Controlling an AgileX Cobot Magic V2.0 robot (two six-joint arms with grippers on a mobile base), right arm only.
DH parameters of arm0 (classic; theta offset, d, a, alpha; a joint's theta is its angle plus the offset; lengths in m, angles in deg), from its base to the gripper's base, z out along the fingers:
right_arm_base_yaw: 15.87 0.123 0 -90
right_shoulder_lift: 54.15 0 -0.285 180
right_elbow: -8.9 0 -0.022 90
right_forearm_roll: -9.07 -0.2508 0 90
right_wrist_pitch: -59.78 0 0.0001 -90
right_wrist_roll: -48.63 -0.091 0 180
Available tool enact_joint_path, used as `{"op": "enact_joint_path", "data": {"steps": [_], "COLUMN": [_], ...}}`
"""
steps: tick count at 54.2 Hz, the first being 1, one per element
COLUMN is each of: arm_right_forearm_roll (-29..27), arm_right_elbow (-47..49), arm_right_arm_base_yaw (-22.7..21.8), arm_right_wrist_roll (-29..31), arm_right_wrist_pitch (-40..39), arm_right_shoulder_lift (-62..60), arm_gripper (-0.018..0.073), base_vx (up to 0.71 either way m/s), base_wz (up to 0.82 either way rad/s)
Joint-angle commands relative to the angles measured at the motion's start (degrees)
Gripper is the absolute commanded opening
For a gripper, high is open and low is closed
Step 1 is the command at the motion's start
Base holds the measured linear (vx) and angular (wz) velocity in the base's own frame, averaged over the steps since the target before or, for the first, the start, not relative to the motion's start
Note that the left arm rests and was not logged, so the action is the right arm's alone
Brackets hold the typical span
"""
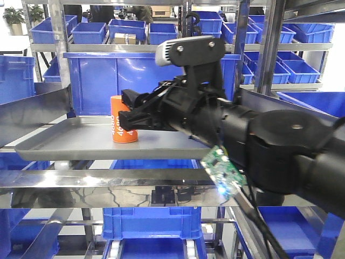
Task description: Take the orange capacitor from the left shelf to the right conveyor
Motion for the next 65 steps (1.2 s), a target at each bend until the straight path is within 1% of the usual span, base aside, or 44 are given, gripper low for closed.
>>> {"op": "enact_joint_path", "data": {"steps": [1,5,14,39,54,65], "arm_right_forearm_roll": [-1.4,-2.7,-2.6,-2.6,-2.8,-2.8], "arm_right_elbow": [3.6,5.0,7.6,7.9,14.9,15.1], "arm_right_arm_base_yaw": [-0.1,-0.1,-0.1,-0.1,-0.1,-0.1], "arm_right_wrist_roll": [0.7,0.9,1.1,1.1,0.9,0.6], "arm_right_wrist_pitch": [-1.1,-0.9,-0.6,-0.5,1.1,1.6], "arm_right_shoulder_lift": [-1.0,0.5,3.4,7.6,12.2,14.4], "arm_gripper": [0.05,0.05,0.05,0.05,0.05,0.05], "base_vx": [0.0,0.0,0.0,0.0,0.0,0.0], "base_wz": [0.0,0.0,0.0,0.0,0.0,0.0]}}
